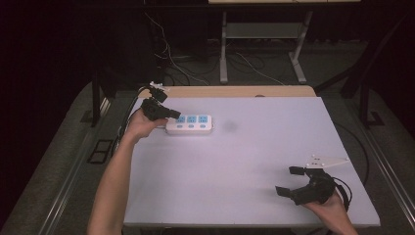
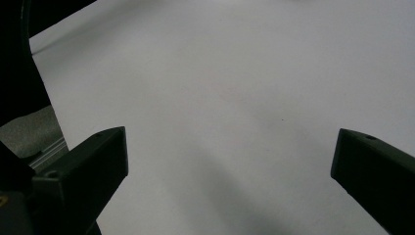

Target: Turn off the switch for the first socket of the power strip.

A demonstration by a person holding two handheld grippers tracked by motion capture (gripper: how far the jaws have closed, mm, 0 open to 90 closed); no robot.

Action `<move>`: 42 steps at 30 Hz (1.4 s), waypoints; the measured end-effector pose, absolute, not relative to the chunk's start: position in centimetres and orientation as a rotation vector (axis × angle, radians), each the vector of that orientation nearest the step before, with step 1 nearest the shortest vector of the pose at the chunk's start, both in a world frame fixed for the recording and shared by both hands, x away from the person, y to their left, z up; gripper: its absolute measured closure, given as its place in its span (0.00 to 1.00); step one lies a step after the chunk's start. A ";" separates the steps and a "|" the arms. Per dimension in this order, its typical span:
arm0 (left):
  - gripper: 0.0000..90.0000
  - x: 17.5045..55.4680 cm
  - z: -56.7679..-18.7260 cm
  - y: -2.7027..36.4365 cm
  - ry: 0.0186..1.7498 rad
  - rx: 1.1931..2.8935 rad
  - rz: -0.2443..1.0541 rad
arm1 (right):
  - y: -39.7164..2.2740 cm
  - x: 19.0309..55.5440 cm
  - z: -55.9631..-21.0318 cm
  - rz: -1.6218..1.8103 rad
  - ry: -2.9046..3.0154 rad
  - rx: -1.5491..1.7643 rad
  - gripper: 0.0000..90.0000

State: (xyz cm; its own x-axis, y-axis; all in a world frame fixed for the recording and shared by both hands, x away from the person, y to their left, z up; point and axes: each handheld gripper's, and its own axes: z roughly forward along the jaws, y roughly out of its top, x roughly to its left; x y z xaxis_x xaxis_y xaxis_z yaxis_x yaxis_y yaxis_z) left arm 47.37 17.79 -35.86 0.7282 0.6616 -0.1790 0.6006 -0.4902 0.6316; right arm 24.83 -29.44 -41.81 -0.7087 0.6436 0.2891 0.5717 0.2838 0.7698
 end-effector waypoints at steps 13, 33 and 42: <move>0.99 48.2 -37.6 17.4 0.988 2.272 0.122 | -29.5 24.8 -41.8 1.416 2.449 1.167 0.00; 0.99 48.8 -40.1 18.0 1.041 2.265 0.112 | -29.6 24.8 -41.9 1.396 2.437 1.171 0.00; 0.99 48.9 -40.7 17.3 1.053 2.285 0.117 | -30.2 24.9 -41.9 1.387 2.418 1.201 0.00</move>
State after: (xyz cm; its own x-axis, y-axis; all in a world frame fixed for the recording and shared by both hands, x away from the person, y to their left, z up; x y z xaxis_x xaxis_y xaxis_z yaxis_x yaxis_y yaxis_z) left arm 48.93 17.34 -40.67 0.6791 0.7147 -0.1674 0.6603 -0.4952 0.5645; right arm 24.95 -30.15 -41.93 -0.6823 0.6770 0.2759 0.5797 0.2711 0.7684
